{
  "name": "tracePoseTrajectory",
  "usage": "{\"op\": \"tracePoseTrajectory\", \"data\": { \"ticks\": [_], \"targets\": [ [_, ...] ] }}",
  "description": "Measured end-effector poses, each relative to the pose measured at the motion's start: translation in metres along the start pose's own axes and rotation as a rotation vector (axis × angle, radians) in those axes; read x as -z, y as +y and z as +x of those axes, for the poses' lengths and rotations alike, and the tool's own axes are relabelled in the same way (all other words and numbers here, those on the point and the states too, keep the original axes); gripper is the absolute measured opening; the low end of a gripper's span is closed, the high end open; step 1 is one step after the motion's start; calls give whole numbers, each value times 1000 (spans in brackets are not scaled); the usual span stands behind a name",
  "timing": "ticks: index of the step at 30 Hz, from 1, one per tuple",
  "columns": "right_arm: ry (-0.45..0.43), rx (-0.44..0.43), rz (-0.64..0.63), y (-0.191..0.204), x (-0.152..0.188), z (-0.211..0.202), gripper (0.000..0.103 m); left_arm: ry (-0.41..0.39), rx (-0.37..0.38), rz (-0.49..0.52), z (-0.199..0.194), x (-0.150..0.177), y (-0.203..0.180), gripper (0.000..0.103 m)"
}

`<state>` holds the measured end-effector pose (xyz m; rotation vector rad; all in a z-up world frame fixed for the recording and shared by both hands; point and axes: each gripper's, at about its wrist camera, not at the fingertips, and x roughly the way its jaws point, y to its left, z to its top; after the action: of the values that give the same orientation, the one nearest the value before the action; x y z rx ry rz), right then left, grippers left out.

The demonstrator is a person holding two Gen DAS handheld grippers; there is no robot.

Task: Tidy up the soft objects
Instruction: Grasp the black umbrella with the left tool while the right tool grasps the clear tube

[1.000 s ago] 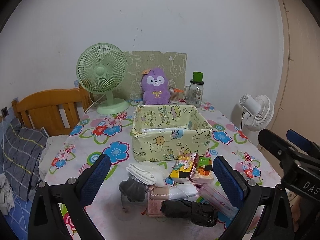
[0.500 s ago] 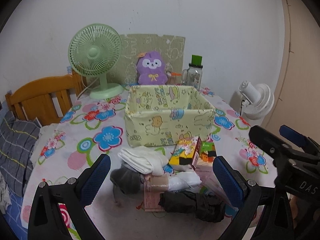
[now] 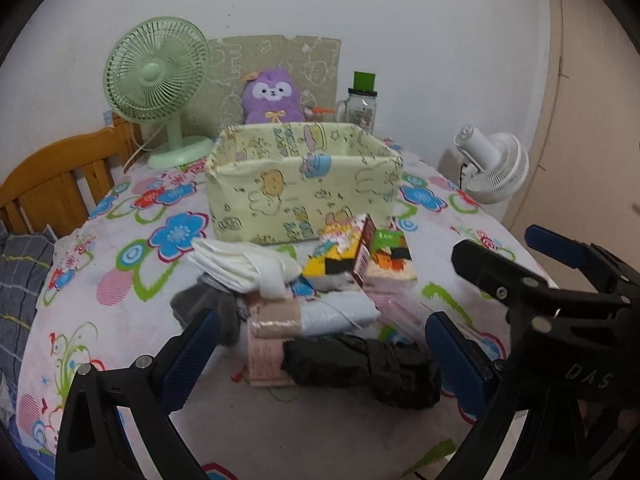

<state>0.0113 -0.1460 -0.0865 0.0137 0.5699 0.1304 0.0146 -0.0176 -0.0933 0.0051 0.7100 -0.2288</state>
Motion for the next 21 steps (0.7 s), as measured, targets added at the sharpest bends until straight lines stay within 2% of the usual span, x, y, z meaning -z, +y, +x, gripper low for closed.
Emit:
{"op": "tracePoseTrajectory", "data": {
  "ticks": [7,11,15,21],
  "targets": [
    [45,-24,-15,1,15,9,94,29,7,14,7,11,-5,102],
    [65,-31,-14,-1,21,15,86,25,23,4,11,19,-6,102],
    [90,-43,-10,-3,28,21,85,41,52,7,18,25,-9,102],
    [103,-57,-43,1,38,28,83,37,45,22,23,32,-13,102]
  ]
}}
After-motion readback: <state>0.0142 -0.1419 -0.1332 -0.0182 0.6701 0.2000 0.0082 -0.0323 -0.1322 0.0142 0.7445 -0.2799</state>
